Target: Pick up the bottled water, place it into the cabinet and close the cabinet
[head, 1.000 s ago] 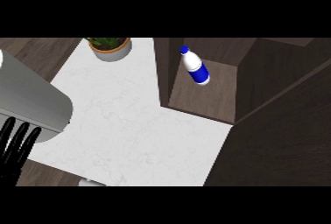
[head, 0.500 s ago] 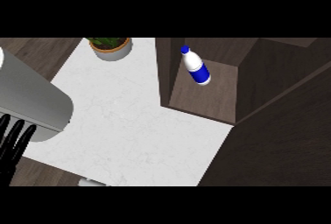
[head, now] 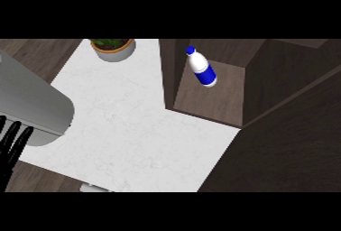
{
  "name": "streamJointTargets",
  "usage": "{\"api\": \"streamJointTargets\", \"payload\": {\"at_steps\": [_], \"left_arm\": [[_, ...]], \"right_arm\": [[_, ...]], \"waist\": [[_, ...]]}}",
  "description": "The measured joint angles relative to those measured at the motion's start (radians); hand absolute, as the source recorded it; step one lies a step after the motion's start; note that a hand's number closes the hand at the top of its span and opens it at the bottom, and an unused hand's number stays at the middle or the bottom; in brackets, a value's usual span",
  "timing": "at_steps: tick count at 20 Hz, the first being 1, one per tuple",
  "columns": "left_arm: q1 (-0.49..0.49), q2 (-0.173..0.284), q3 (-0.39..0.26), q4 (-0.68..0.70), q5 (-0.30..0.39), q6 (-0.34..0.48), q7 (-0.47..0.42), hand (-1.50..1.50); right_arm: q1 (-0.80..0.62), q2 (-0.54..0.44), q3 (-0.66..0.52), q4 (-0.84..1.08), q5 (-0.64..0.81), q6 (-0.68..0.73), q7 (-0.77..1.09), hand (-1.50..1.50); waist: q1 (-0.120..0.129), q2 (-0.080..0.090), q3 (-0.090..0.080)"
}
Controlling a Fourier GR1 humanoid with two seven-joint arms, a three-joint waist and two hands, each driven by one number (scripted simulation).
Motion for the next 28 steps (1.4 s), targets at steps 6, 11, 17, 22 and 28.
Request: {"api": "streamJointTargets", "payload": {"at_steps": [6, 11, 17, 22, 28], "left_arm": [[-0.012, 0.006, 0.010, 0.004, 0.006, -0.016, 0.000, -1.50], [-0.019, 0.011, 0.017, 0.010, 0.009, -0.026, 0.000, -1.50], [-0.024, 0.016, 0.027, 0.024, 0.022, -0.039, 0.004, -1.50], [-0.026, 0.018, 0.033, 0.039, 0.027, -0.044, 0.008, -1.50], [-0.025, 0.015, 0.038, 0.055, 0.035, -0.051, 0.008, -1.50]], "right_arm": [[-0.014, 0.019, 0.004, 0.034, -0.087, 0.019, 0.009, 1.50], [-0.046, 0.057, 0.013, 0.078, -0.168, 0.017, 0.033, 1.50], [-0.158, 0.110, -0.010, 0.142, -0.222, -0.007, 0.123, 1.50], [-0.314, 0.138, -0.062, 0.230, -0.224, -0.013, 0.213, 1.50], [-0.503, 0.210, -0.089, 0.368, -0.224, -0.043, 0.324, 1.50]], "waist": [[0.026, 0.019, 0.001], [0.036, 0.026, 0.003], [0.023, 0.021, 0.007], [0.016, 0.013, 0.008], [0.006, 0.003, 0.012]]}}
